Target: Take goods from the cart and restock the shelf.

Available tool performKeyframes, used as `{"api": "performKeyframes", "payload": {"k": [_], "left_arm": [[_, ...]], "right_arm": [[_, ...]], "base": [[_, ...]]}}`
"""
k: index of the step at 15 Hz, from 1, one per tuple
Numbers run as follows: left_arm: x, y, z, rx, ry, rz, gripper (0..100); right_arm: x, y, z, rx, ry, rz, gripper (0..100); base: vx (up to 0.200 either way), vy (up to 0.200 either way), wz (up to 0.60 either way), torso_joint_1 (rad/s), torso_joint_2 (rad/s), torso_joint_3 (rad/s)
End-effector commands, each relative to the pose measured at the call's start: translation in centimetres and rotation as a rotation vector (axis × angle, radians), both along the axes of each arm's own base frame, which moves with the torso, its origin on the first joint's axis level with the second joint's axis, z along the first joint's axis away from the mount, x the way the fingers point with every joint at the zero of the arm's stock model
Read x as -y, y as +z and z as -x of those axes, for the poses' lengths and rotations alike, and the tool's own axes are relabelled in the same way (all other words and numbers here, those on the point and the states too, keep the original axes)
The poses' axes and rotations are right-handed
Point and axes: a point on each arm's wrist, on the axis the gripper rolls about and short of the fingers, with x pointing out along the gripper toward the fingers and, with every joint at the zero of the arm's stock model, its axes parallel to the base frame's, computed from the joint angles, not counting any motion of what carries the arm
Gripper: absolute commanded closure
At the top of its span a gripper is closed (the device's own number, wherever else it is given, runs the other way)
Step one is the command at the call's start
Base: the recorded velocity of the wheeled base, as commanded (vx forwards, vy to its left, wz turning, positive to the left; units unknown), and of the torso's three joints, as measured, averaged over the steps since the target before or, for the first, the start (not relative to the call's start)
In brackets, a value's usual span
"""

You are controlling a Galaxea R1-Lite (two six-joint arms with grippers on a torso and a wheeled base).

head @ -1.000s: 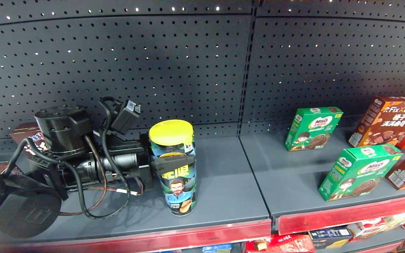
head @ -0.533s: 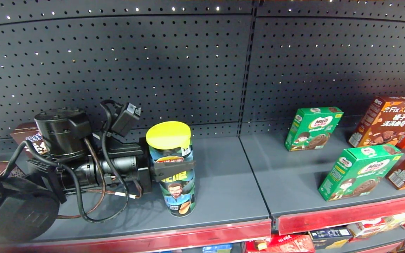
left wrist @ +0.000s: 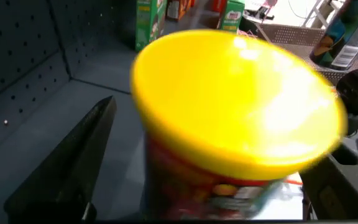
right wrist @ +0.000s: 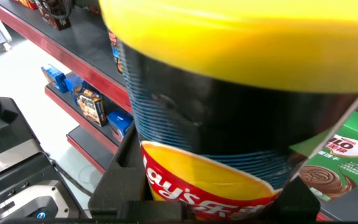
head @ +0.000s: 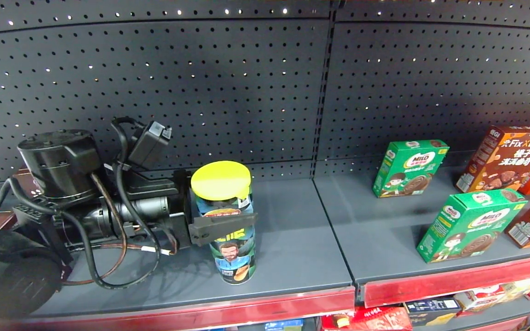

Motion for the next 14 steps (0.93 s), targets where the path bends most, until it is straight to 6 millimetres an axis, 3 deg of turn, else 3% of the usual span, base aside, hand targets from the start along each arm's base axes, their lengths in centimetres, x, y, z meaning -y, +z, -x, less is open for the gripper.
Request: {"api": "performKeyframes", "payload": {"k": [1,3,9,14], "left_arm": [[-0.4,0.7,0.8,0.023,0.006,0.008,0],[-0.6,0.7,1.2,0.021,0.009,0.007,0],[-3.6,0.2,3.3,0.01,0.097,0.0,0],[-6.0,1.2,5.1,0.056,0.183,0.012,0]], "right_arm": [[0.0,0.0,0.0,0.002,0.001,0.0,100],[0.0,0.0,0.0,0.002,0.001,0.0,100],[0.0,-0.2,0.0,-0.003,0.002,0.0,100],[0.0,-0.3,0.0,-0.009,0.002,0.001,100]], "base": [[0.0,0.0,0.0,0.0,0.0,0.0],[0.0,0.0,0.0,0.0,0.0,0.0],[0.0,0.0,0.0,0.0,0.0,0.0],[0.0,0.0,0.0,0.0,0.0,0.0]]}}
